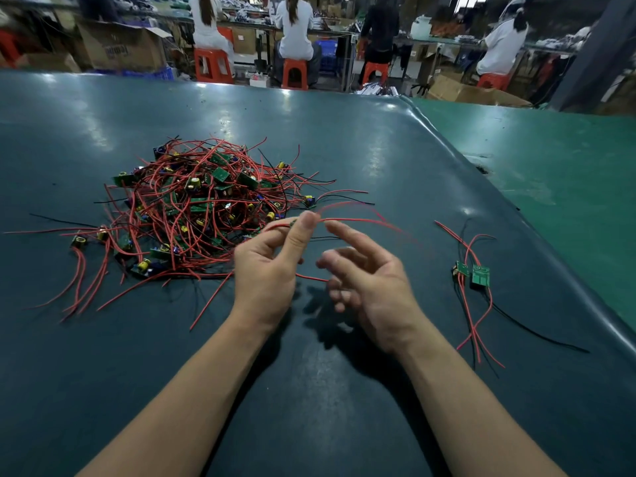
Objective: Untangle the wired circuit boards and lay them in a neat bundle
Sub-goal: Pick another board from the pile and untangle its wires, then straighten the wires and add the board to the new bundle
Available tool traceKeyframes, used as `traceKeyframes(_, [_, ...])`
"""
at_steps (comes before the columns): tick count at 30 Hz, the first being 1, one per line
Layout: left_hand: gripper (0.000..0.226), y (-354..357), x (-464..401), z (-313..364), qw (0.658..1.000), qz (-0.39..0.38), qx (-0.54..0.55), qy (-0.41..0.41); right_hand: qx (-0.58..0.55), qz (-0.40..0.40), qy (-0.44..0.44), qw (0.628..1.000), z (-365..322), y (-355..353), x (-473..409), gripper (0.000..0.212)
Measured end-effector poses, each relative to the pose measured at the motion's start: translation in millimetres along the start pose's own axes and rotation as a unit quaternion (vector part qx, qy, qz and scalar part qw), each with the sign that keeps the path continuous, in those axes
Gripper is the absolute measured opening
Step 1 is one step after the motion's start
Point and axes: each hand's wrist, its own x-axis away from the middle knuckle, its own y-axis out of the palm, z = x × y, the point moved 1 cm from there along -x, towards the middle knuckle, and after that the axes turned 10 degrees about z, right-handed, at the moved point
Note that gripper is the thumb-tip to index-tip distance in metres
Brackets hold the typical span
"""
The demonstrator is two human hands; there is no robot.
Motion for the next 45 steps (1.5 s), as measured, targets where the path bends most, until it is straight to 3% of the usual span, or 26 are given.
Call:
traceKeyframes(2, [0.014, 1.9, 1.2, -1.7, 0.999, -0.034, -0.012, -0.022, -0.008, -0.040, -0.010, 0.999, 4.3, 4.3, 3.4, 0.048])
traceKeyframes(5, [0.023, 2.1, 2.8, -5.6, 0.996, -0.075, -0.012, -0.047, 0.003, 0.000, -0.042, 0.999, 2.8, 3.6, 3.8, 0.052])
traceKeyframes(8, [0.028, 5.7, 7.6, -5.8, 0.987, -0.114, 0.025, -0.108, 0.011, 0.033, -0.069, 0.997, -0.9, 3.7, 5.1, 0.031])
traceKeyframes(12, [0.035, 6.8, 7.8, -5.9, 0.988, -0.122, -0.016, -0.091, 0.011, 0.065, -0.125, 0.990, -7.3, 5.5, 8.5, 0.014])
traceKeyframes(14, [0.032, 7.4, 8.2, -5.3, 0.989, -0.122, -0.025, -0.075, 0.001, 0.121, -0.142, 0.982, -9.9, 5.2, 7.2, 0.011])
traceKeyframes(17, [0.032, 6.2, 8.3, -5.0, 0.994, -0.080, -0.053, -0.056, -0.060, 0.295, -0.166, 0.939, -16.0, -6.9, 0.2, 0.015])
traceKeyframes(19, [0.031, 2.4, 6.3, -4.1, 0.995, -0.038, -0.091, -0.016, -0.167, 0.379, -0.136, 0.900, -21.0, -20.6, -3.3, 0.014])
traceKeyframes(23, [0.019, -4.4, 3.4, -5.1, 0.970, 0.008, -0.229, 0.077, -0.308, 0.429, -0.073, 0.846, -26.6, -37.8, -1.4, 0.027])
traceKeyframes(26, [0.013, -9.2, 1.4, -2.5, 0.908, 0.033, -0.356, 0.219, -0.316, 0.428, -0.043, 0.846, -26.1, -38.6, -0.5, 0.037])
traceKeyframes(28, [0.016, -16.8, -4.5, -3.0, 0.856, 0.058, -0.441, 0.263, -0.303, 0.421, -0.026, 0.854, -23.7, -38.9, 0.0, 0.037])
traceKeyframes(32, [0.039, -35.0, -19.8, -11.7, 0.785, 0.052, -0.599, 0.150, -0.219, 0.406, -0.017, 0.887, -21.3, -34.4, -2.9, 0.033])
traceKeyframes(34, [0.039, -38.8, -23.5, -13.8, 0.763, 0.040, -0.633, 0.125, -0.195, 0.388, -0.019, 0.901, -19.2, -29.3, -4.1, 0.033])
traceKeyframes(39, [0.033, -37.1, -21.1, -3.6, 0.799, 0.096, -0.563, 0.186, -0.105, 0.329, -0.036, 0.938, -16.9, -21.6, -5.8, 0.023])
traceKeyframes(45, [0.036, -33.4, -18.2, 8.6, 0.828, 0.148, -0.417, 0.346, -0.004, 0.144, -0.021, 0.989, -9.1, -4.2, -1.4, 0.024])
